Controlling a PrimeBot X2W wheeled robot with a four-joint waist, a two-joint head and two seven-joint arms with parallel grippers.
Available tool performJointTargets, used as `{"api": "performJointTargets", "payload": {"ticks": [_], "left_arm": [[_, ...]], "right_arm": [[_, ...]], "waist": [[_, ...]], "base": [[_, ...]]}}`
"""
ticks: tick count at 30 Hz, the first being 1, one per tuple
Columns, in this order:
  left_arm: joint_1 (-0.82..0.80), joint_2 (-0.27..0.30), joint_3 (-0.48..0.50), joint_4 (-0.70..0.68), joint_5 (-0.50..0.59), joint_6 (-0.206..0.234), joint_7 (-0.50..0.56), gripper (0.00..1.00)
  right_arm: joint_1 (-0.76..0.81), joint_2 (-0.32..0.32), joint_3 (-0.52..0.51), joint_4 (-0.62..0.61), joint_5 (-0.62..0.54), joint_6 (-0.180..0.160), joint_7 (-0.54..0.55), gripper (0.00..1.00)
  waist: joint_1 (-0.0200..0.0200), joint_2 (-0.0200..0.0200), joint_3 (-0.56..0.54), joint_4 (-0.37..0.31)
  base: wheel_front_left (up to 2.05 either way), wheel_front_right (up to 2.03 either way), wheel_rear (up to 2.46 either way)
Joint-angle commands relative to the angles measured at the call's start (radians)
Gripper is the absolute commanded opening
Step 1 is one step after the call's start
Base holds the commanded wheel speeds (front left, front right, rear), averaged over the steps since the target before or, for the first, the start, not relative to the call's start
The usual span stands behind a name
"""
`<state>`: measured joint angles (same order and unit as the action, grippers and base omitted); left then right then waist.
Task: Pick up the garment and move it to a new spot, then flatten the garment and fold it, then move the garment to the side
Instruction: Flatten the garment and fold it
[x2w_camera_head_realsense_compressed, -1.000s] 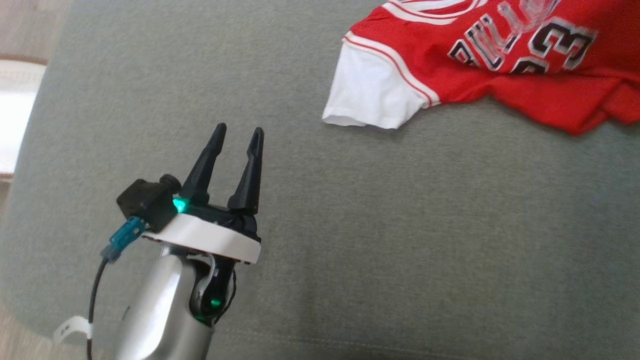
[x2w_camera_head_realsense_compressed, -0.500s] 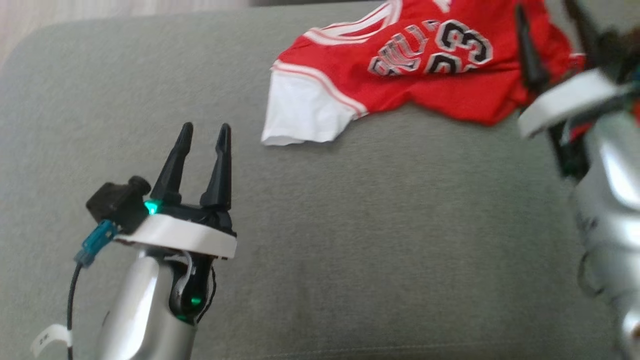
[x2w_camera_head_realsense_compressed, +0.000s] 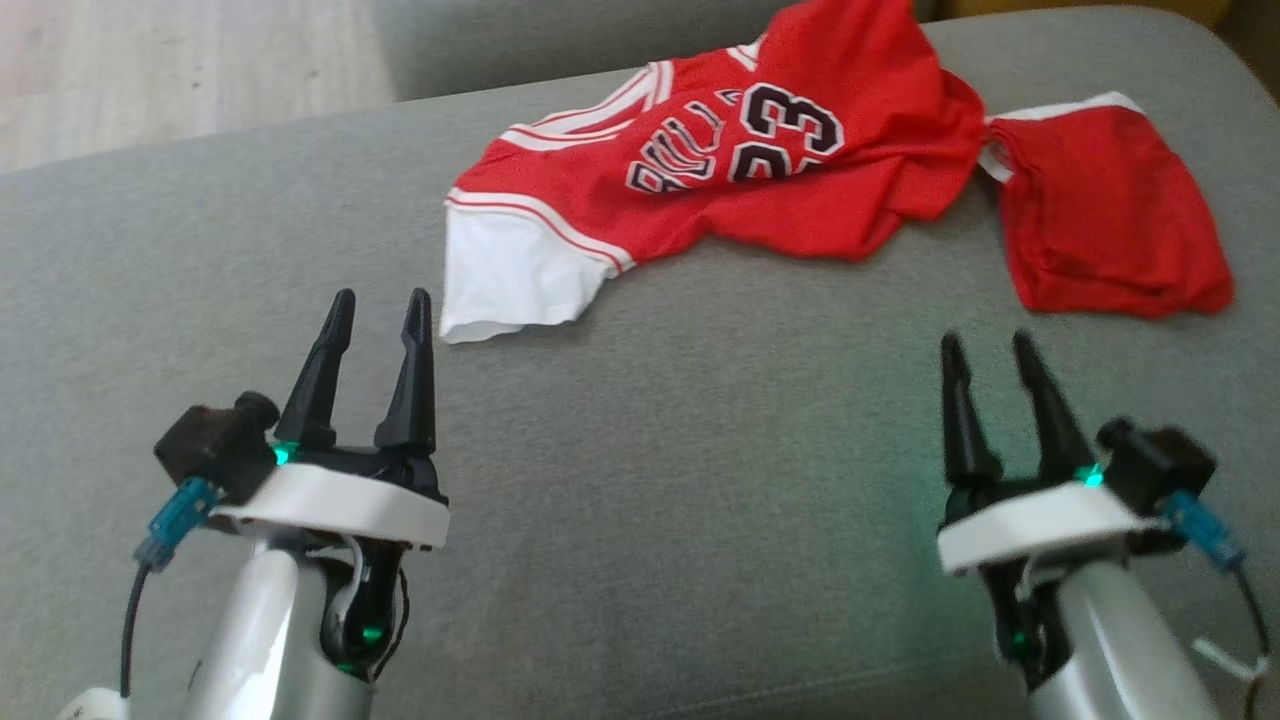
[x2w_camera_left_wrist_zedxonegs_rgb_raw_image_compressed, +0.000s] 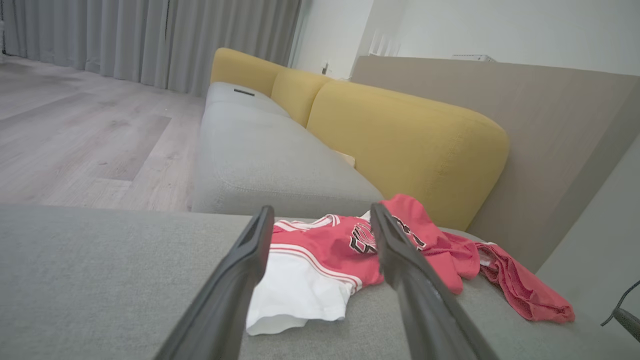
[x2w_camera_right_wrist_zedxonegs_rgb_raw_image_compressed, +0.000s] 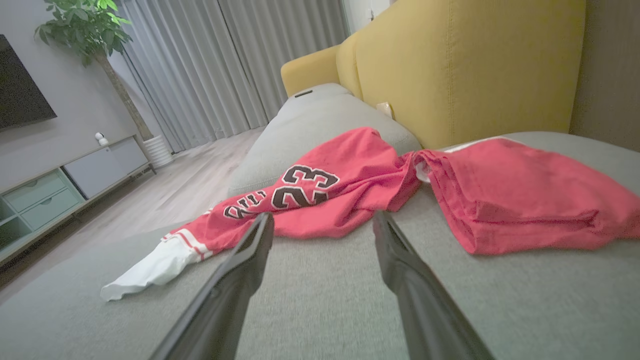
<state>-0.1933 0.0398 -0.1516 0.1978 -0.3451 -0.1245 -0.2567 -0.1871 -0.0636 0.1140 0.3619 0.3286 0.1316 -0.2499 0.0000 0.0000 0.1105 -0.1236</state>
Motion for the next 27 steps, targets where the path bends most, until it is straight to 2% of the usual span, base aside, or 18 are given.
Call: {"api": "performJointTargets", "payload": {"ticks": [1,9,12,18,27], "left_arm": [[-0.036,0.010,0.033,-0.028,0.013,-0.006,-0.005,1.00],[-0.084,0.019,0.082,0.008,0.028,-0.006,-0.005,1.00],[-0.118,0.038,0.087,0.050,0.049,-0.006,-0.005,1.00],[-0.242,0.074,0.089,0.196,0.103,0.010,0.002,1.00],[-0.566,0.156,0.051,0.532,0.157,0.017,0.166,1.00]], "right_arm": [[-0.022,0.012,0.033,-0.044,0.005,-0.001,-0.004,1.00],[-0.024,0.013,0.042,-0.081,0.034,-0.001,-0.006,1.00],[-0.032,0.013,0.038,-0.096,0.032,-0.001,-0.005,1.00],[-0.037,0.013,0.041,-0.113,0.030,-0.001,-0.005,1.00],[-0.072,0.013,0.079,-0.127,0.034,-0.001,-0.007,1.00]], "waist": [[0.0000,0.0000,0.005,-0.017],[0.0000,0.0000,0.047,-0.078],[0.0000,0.0000,0.076,-0.093],[0.0000,0.0000,0.140,-0.112],[0.0000,0.0000,0.255,-0.154]], "base": [[0.00,0.00,0.00],[0.00,0.00,0.00],[0.00,0.00,0.00],[0.00,0.00,0.00],[0.00,0.00,0.00]]}}
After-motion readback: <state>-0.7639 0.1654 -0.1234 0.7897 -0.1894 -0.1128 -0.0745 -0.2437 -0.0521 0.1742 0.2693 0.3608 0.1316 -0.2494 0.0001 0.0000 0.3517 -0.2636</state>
